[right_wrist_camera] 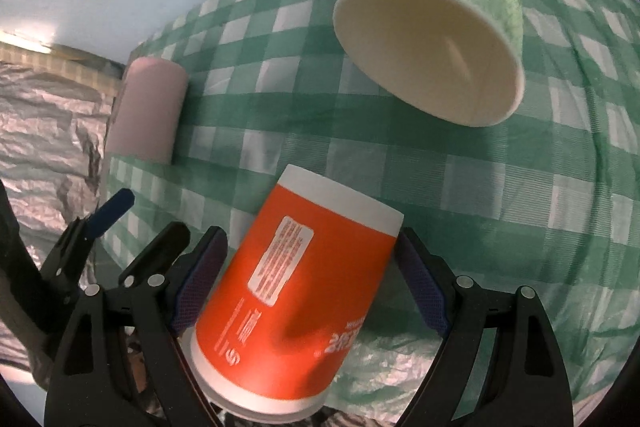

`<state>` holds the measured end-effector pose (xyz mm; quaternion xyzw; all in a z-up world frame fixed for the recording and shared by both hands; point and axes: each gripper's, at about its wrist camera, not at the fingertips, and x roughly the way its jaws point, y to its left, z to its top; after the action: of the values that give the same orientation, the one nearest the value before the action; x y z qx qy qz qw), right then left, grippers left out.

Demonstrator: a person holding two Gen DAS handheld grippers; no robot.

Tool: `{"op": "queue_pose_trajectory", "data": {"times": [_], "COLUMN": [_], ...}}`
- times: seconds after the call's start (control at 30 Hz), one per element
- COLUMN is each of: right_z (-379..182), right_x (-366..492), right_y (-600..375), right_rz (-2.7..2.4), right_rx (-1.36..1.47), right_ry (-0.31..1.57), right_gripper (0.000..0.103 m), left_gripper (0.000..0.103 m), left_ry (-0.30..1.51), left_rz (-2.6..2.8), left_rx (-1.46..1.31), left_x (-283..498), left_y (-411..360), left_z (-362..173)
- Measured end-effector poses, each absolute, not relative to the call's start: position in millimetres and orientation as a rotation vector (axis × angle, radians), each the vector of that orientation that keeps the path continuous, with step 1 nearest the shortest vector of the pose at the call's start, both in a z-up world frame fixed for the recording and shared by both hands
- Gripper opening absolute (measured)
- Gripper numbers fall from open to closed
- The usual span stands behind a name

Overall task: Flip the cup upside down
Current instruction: 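Rotate the orange-red cup in the right gripper so its rim faces down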

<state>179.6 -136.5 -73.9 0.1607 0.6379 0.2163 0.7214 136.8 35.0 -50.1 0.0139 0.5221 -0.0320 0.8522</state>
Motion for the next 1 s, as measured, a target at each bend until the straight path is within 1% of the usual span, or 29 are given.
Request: {"op": "queue_pose_trajectory", "data": {"times": [0.07, 0.1, 0.23, 0.5, 0.63, 0.87, 1.0], "right_z": [-77.7, -78.3, -76.2, -59.6, -35.7, 8.1, 26.1], "right_x": [180.8, 180.8, 179.2, 167.2, 152.2, 113.6, 92.1], "right_y": [-138.0, -138.4, -139.9, -139.5, -141.9, -138.6, -125.3], "right_rz": [0.48, 0.485, 0.501, 0.542, 0.551, 0.544, 0.47], "right_rx": [0.376, 0.382, 0.387, 0.35, 0.28, 0.113, -0.048], "right_ry": [1.415, 1.413, 1.382, 1.272, 1.156, 0.869, 0.675], "right_gripper": [0.085, 0.081, 0.071, 0.069, 0.068, 0.067, 0.067], "left_gripper": [0.091, 0.091, 0.091, 0.091, 0.091, 0.091, 0.091], "left_ry": [1.097, 1.098, 1.099, 1.092, 1.069, 0.971, 0.932], "left_rz": [-0.066, -0.066, -0.063, -0.071, -0.088, -0.05, -0.035], "left_rx": [0.03, 0.029, 0.022, -0.004, -0.025, -0.048, -0.075], "left_x": [136.9, 137.0, 136.7, 133.1, 123.1, 104.9, 97.8], "left_y": [35.5, 35.7, 37.0, 40.3, 39.7, 43.0, 45.6], "left_z": [-51.1, -51.5, -51.9, -50.1, -47.6, -36.9, -33.4]}}
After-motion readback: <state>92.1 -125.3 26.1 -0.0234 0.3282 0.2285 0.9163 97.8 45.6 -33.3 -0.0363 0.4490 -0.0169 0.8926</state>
